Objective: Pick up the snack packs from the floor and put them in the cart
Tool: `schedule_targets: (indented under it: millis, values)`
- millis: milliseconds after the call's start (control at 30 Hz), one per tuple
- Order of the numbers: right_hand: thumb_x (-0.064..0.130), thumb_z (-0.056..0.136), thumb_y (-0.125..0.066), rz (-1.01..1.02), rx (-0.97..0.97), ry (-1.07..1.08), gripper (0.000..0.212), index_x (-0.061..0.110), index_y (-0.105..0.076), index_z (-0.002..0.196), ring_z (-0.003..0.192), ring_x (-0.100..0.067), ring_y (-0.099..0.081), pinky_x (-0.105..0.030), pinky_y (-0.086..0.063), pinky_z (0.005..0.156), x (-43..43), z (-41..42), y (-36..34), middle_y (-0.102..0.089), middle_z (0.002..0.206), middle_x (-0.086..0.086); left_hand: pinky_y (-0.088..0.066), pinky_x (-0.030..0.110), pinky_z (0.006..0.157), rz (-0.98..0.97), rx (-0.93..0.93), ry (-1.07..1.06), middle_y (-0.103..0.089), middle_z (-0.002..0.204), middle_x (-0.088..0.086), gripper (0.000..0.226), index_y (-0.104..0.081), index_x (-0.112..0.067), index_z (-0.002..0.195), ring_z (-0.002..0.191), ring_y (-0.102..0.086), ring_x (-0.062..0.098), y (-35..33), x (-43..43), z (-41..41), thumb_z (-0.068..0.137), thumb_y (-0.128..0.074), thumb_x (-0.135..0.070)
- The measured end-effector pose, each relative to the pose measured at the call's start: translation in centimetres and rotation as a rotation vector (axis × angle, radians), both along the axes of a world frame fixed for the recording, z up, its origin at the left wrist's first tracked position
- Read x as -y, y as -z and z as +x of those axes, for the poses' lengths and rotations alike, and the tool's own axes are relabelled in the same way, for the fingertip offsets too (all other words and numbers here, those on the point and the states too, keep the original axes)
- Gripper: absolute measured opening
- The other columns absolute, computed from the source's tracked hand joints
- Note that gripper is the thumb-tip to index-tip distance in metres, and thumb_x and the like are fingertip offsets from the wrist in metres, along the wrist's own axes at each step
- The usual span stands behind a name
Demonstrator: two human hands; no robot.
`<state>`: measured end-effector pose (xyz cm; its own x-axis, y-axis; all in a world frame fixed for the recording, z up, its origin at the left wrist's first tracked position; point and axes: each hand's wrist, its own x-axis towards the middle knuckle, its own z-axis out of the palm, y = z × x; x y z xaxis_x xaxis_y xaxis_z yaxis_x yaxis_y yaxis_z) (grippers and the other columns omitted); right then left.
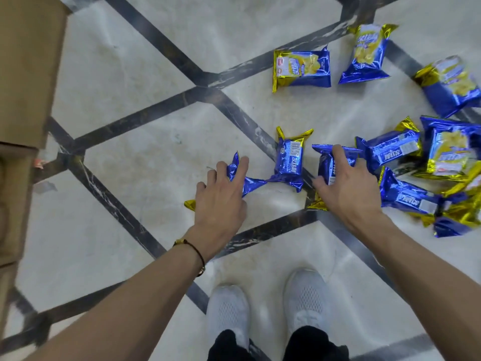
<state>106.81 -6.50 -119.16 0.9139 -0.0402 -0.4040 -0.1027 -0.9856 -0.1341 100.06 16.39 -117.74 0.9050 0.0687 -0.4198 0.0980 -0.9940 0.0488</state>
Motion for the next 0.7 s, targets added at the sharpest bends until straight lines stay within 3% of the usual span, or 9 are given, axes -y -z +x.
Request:
schedule_targets:
  millis: [167,267,500,600,700]
  values:
    - [0.04,0.085,-0.055,0.053,0.122,-0.028,0.064,0.023,-0.033,0.142,0.079,-0.043,-0.055,-0.039,-0.034,0.062,-0.9,-0.2,-11.4,-0.049,0.1,-0.024,-0.049,0.044,0.071,-0.044,0.077,-0.135,-0.044,0.126,0.012,0.091,-0.015,-0.028,0.154,0.095,-0.051,0.03,-10.3,2.8,0.8,0.078,-0.066,-0.023]
    - [0.04,0.086,-0.056,0.085,0.176,-0.029,0.063,0.026,-0.034,0.144,0.078,-0.042,-0.055,-0.038,-0.036,0.059,-2.0,-0.1,-19.8,-0.048,0.101,-0.021,-0.049,0.042,0.069,-0.091,0.115,-0.221,-0.043,0.121,0.009,0.083,-0.024,-0.029,0.148,0.092,-0.05,0.029,-18.3,3.7,1.6,0.076,-0.066,-0.026]
    - [0.041,0.085,-0.06,0.183,0.216,-0.026,0.068,0.026,-0.035,0.147,0.081,-0.039,-0.055,-0.039,-0.043,0.064,-5.5,1.9,-43.5,-0.05,0.105,-0.019,-0.052,0.043,0.075,-0.154,0.202,-0.354,-0.043,0.122,0.009,0.08,-0.026,-0.027,0.147,0.1,-0.054,0.031,-41.9,3.1,5.1,0.076,-0.062,-0.032]
    - [0.042,0.086,-0.058,0.206,0.284,-0.011,0.068,0.027,-0.034,0.147,0.088,-0.04,-0.056,-0.041,-0.047,0.068,-5.9,3.1,-54.0,-0.051,0.112,-0.021,-0.052,0.044,0.075,-0.162,0.258,-0.34,-0.044,0.118,0.008,0.079,-0.026,-0.026,0.146,0.099,-0.054,0.031,-52.5,2.7,7.2,0.076,-0.061,-0.034]
    - [0.044,0.088,-0.057,0.23,0.357,0.012,0.066,0.029,-0.032,0.148,0.087,-0.038,-0.056,-0.04,-0.045,0.067,-5.5,4.1,-64.0,-0.051,0.106,-0.017,-0.053,0.043,0.072,-0.153,0.338,-0.297,-0.043,0.119,0.007,0.081,-0.021,-0.026,0.148,0.098,-0.054,0.029,-62.4,2.6,8.8,0.08,-0.064,-0.037]
